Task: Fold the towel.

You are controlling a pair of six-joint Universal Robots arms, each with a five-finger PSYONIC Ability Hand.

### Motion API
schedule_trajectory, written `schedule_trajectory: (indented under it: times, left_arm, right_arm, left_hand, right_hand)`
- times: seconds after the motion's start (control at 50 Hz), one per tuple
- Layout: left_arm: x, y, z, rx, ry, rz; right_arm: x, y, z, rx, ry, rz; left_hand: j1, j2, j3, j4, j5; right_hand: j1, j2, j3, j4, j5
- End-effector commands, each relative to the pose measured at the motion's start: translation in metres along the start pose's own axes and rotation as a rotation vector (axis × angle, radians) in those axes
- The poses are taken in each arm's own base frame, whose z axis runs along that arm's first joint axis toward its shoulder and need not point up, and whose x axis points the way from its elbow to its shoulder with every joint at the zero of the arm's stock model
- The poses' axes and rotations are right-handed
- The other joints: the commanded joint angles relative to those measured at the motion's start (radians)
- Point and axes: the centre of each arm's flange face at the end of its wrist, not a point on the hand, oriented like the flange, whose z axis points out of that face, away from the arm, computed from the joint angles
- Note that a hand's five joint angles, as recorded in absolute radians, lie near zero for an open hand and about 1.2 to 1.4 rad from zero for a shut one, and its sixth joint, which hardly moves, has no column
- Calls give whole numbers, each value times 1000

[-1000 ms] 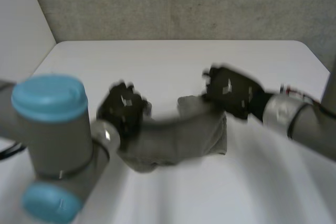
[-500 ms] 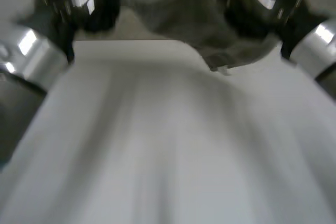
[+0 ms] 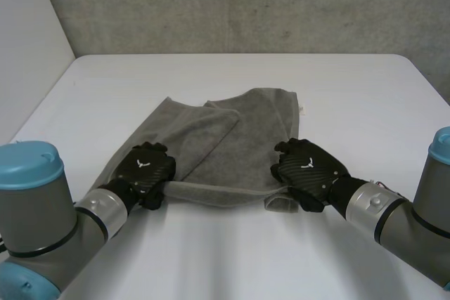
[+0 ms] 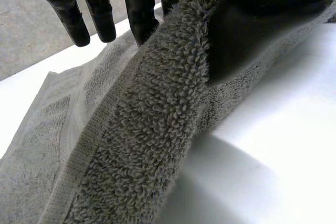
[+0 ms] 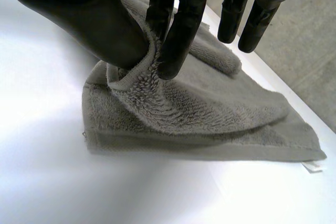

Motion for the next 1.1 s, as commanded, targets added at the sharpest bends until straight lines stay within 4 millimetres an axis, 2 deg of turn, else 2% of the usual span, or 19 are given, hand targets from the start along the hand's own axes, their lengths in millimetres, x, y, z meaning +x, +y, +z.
schedule_trajectory:
  times: [0.02, 0.04, 0.06, 0.1, 0.16, 0.24, 0.36, 0.5, 0.66, 0.78, 0.88, 0.94, 0.98, 1.1]
  left_arm:
    - [-1, -8, 0, 30, -3, 6]
    - [-1, -9, -1, 32, -5, 5]
    - [-1, -9, -1, 32, -5, 5]
    - [-2, -11, -1, 38, -7, 6]
    - [-3, -13, -2, 45, -10, 1]
    - [-5, -17, -4, 57, -19, -1]
    - [-6, -16, -6, 54, -23, -3]
    - [-10, -11, -7, 34, -58, -9]
    - [-26, -19, -11, 43, -168, -11]
    - [-35, -26, -15, 63, -198, -14]
    - [-35, -29, -18, 68, -199, -13]
    - [-35, -30, -19, 68, -199, -13]
    - [-35, -29, -19, 66, -199, -14]
    - [-39, -28, -19, 61, -214, -16]
  right_arm:
    - [1, 0, -1, -44, 57, 11]
    - [0, 0, 0, -51, 71, 18]
    - [0, 0, 0, -52, 72, 18]
    - [2, -1, 0, -68, 109, 70]
    - [4, -1, 0, -72, 127, 117]
    - [6, -4, 1, -56, 145, 298]
    - [8, -11, 0, -18, 157, 439]
    - [10, -5, 0, -18, 165, 554]
    - [9, -3, 2, -9, 165, 658]
    - [5, 4, 13, -12, 157, 722]
    - [-6, -11, 24, 32, 112, 783]
    - [-8, -12, 29, 34, 115, 806]
    - [-8, -8, 37, 29, 153, 824]
    - [-8, -6, 46, 37, 223, 808]
  left_hand:
    - [-207, -285, -48, -54, -288]
    - [-301, -379, -48, -54, -382]
    - [-302, -380, -48, -54, -383]
    - [-422, -500, -48, -54, -503]
    - [-425, -503, -48, -54, -507]
    - [-428, -506, -48, -54, -510]
    - [-428, -506, -48, -54, -510]
    - [-428, -506, -48, -54, -510]
    - [-428, -506, -48, -54, -510]
    - [-428, -506, -48, -54, -510]
    - [-428, -506, -48, -54, -510]
    - [-428, -506, -48, -54, -510]
    - [-428, -506, -48, -54, -510]
    - [-428, -506, -48, -54, -510]
  right_hand:
    - [11, -1, -45, -75, -31]
    - [-117, -129, -45, -75, -160]
    - [-119, -130, -45, -75, -161]
    - [-723, -735, -45, -75, -765]
    - [-826, -838, -45, -75, -868]
    - [-1019, -1031, -45, -75, -1061]
    - [-1032, -1044, -45, -75, -1074]
    - [-1020, -1032, -45, -75, -1062]
    - [-973, -985, -45, -75, -1015]
    - [-935, -947, -45, -75, -977]
    - [-923, -935, -45, -75, -965]
    - [-923, -935, -45, -75, -965]
    - [-923, -935, -45, -75, -965]
    - [-923, -935, -45, -75, -965]
